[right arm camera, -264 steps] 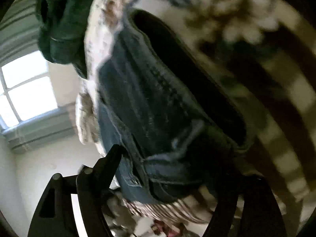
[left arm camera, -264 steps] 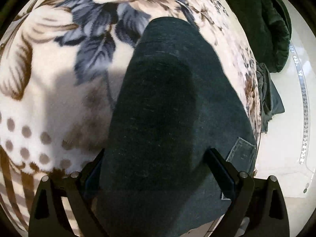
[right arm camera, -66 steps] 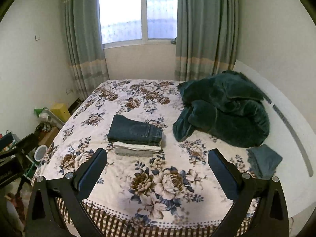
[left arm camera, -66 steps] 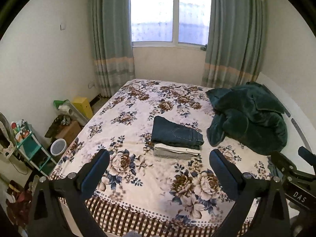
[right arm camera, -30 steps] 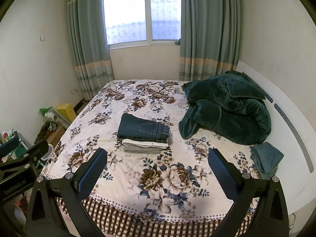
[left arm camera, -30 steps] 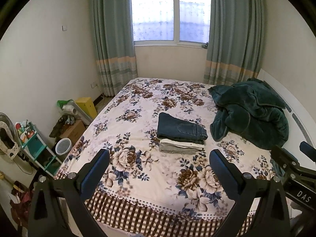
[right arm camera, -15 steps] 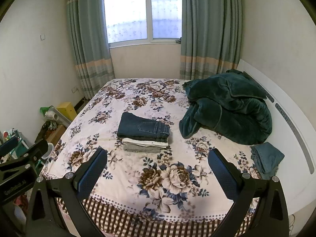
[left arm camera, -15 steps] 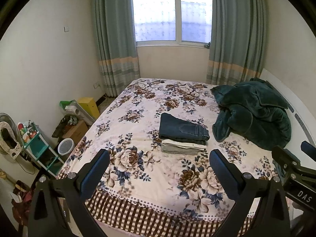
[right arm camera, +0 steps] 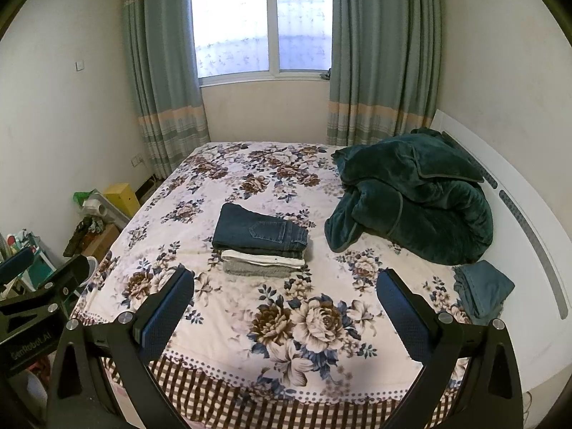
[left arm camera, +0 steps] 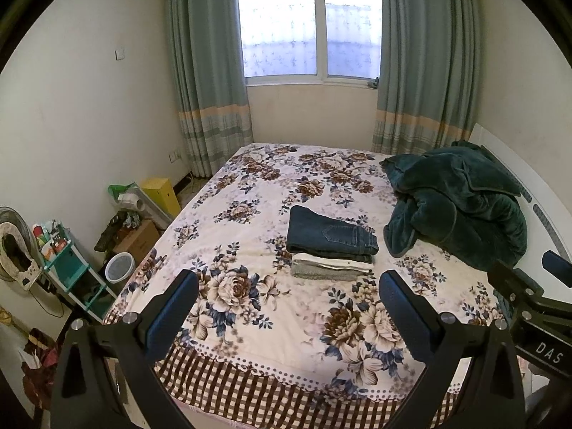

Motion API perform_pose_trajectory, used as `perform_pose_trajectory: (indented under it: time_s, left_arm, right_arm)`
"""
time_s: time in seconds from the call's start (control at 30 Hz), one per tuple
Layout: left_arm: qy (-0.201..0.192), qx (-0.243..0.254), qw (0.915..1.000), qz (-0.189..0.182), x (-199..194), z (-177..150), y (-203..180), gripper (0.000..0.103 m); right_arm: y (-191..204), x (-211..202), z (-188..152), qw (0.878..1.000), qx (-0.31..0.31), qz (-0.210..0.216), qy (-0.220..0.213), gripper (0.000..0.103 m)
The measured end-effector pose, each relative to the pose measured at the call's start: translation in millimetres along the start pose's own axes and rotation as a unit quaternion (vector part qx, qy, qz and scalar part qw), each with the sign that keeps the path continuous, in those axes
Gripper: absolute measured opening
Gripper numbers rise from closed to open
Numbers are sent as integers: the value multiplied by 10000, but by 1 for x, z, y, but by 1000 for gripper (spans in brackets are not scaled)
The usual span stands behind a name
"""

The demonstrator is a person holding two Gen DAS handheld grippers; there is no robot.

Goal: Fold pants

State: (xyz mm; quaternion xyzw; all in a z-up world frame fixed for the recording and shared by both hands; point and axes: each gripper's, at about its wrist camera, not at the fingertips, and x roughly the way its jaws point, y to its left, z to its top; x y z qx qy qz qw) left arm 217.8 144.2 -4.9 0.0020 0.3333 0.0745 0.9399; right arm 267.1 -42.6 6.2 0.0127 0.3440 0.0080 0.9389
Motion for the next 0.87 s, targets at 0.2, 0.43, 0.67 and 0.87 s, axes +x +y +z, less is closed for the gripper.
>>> perform_pose_trajectory:
  time_s: [0.2, 0.43, 0.67, 0.87]
  left_arm:
    - [-28, 46, 10000, -3, 2, 6, -1, 103]
    - [-52, 54, 10000, 0, 2, 10, -1, 103]
    - [-45, 67, 10000, -13, 2, 9, -1, 103]
    - [-74, 59, 10000, -25, 2, 12, -3, 103]
  right_arm:
    - [0, -2, 0, 10000, 8, 3, -12, 103]
    - [0, -7, 0, 10000, 2, 25, -18, 103]
    - [-1, -6, 1, 10000, -7, 28, -16, 103]
    - [-1, -6, 1, 10000, -4, 35, -17, 103]
